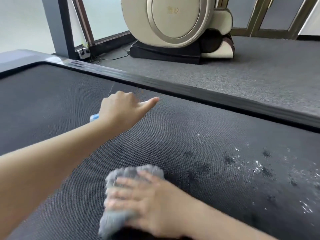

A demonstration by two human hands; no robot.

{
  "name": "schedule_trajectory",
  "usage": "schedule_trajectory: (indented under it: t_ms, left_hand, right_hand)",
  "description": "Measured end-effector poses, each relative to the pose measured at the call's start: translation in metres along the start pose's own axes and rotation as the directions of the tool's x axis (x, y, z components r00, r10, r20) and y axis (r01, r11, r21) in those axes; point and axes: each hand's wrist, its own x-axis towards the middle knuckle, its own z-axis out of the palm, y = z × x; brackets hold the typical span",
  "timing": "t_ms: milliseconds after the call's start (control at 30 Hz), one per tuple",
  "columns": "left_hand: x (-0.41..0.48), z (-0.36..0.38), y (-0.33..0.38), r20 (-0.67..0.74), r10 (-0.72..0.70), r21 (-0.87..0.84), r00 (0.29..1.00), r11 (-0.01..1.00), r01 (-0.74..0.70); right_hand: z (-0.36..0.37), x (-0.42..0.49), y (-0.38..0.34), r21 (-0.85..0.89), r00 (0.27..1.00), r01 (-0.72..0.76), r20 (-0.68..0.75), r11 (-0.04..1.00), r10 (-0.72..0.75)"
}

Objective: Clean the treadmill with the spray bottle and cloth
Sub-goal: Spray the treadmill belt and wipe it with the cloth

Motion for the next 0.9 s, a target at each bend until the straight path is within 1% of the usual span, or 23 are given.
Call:
schedule_trajectory:
  t_ms: [33, 67, 100, 133, 200, 267, 300, 333, 367, 400, 500, 533, 567, 600, 633, 667, 700, 733, 767, 800, 833, 900]
  left_hand:
    - [-0.007, -0.005, -0.008, 0.004, 0.001, -0.001, 1.0, 1.0, -0.001]
    - [-0.014, -0.009, -0.014, 0.009, -0.004, -0.004, 1.0, 1.0, 0.004]
    - [-0.02, -0.013, -0.019, 0.012, -0.018, -0.009, 1.0, 1.0, 0.018]
    - [-0.026, -0.015, -0.024, 0.013, -0.04, -0.012, 0.999, 0.999, 0.041]
    - [-0.038, -0.018, -0.03, 0.024, -0.081, -0.01, 0.996, 0.997, 0.082]
    - [-0.048, -0.02, -0.036, 0.042, -0.103, 0.001, 0.994, 0.995, 0.103]
    - [-0.054, -0.02, -0.039, 0.048, -0.106, 0.003, 0.993, 0.994, 0.106]
    - [-0.059, -0.02, -0.042, 0.051, -0.102, 0.006, 0.993, 0.995, 0.102]
    - [-0.064, -0.021, -0.045, 0.057, -0.099, 0.015, 0.993, 0.995, 0.098]
    - [-0.068, -0.021, -0.049, 0.062, -0.098, 0.032, 0.993, 0.995, 0.096]
    - [-0.076, -0.023, -0.058, 0.077, -0.108, 0.069, 0.991, 0.992, 0.103]
    - [-0.076, -0.024, -0.059, 0.074, -0.112, 0.071, 0.991, 0.992, 0.107]
    - [-0.076, -0.024, -0.059, 0.07, -0.118, 0.069, 0.991, 0.991, 0.113]
    - [-0.076, -0.025, -0.058, 0.066, -0.124, 0.064, 0.99, 0.991, 0.12]
    - [-0.074, -0.025, -0.057, 0.057, -0.126, 0.06, 0.99, 0.991, 0.123]
    - [-0.073, -0.026, -0.054, 0.043, -0.131, 0.054, 0.99, 0.99, 0.128]
    - [-0.072, -0.028, -0.052, 0.029, -0.131, 0.05, 0.991, 0.99, 0.129]
    - [-0.07, -0.03, -0.05, 0.015, -0.123, 0.049, 0.992, 0.991, 0.122]
    - [-0.069, -0.033, -0.048, 0.005, -0.116, 0.047, 0.993, 0.992, 0.115]
    - [-0.068, -0.036, -0.047, 0.003, -0.109, 0.045, 0.994, 0.993, 0.109]
    - [-0.067, -0.038, -0.046, 0.003, -0.105, 0.042, 0.995, 0.994, 0.104]
    - [-0.068, -0.041, -0.046, -0.002, -0.1, 0.046, 0.995, 0.994, 0.1]
  right_hand:
    - [-0.006, 0.003, 0.022, 0.082, 0.996, -0.04, -0.072, 0.996, 0.046]
    - [-0.013, 0.009, 0.05, 0.133, 0.991, -0.134, 0.003, 0.982, 0.135]
    - [-0.019, 0.017, 0.081, 0.116, 0.966, -0.257, 0.027, 0.959, 0.255]
    - [-0.022, 0.023, 0.108, 0.131, 0.925, -0.378, 0.025, 0.916, 0.378]
    - [-0.019, 0.023, 0.156, 0.145, 0.822, -0.569, 0.054, 0.81, 0.568]
    - [-0.03, 0.01, 0.195, 0.122, 0.71, -0.703, 0.06, 0.7, 0.702]
    - [-0.035, -0.001, 0.216, 0.099, 0.638, -0.769, 0.053, 0.632, 0.768]
    - [-0.038, -0.011, 0.235, 0.085, 0.56, -0.827, 0.058, 0.555, 0.826]
    - [-0.038, -0.022, 0.249, 0.065, 0.501, -0.865, 0.067, 0.497, 0.863]
    - [-0.036, -0.027, 0.258, 0.045, 0.467, -0.884, 0.079, 0.465, 0.881]
    - [-0.028, -0.018, 0.262, 0.006, 0.45, -0.893, 0.048, 0.45, 0.892]
    - [-0.028, -0.005, 0.255, 0.018, 0.452, -0.892, 0.06, 0.452, 0.89]
    - [-0.028, 0.01, 0.241, 0.038, 0.487, -0.873, 0.071, 0.486, 0.87]
    - [-0.029, 0.027, 0.221, 0.05, 0.568, -0.823, 0.063, 0.566, 0.82]
    - [-0.027, 0.045, 0.195, 0.045, 0.684, -0.729, 0.023, 0.683, 0.729]
    - [-0.023, 0.063, 0.162, 0.049, 0.802, -0.596, -0.02, 0.802, 0.597]
    - [-0.02, 0.076, 0.123, 0.068, 0.898, -0.436, -0.028, 0.897, 0.438]
    - [-0.013, 0.083, 0.083, 0.088, 0.965, -0.261, -0.016, 0.961, 0.263]
    - [-0.005, 0.082, 0.046, 0.096, 0.995, -0.098, 0.0, 0.991, 0.099]
    - [0.002, 0.075, 0.02, 0.101, 1.0, 0.02, 0.006, 0.995, -0.02]
    - [0.002, 0.066, 0.006, 0.126, 0.996, 0.081, 0.018, 0.989, -0.084]
    - [-0.008, 0.053, 0.023, 0.145, 0.988, 0.148, 0.017, 0.978, -0.152]
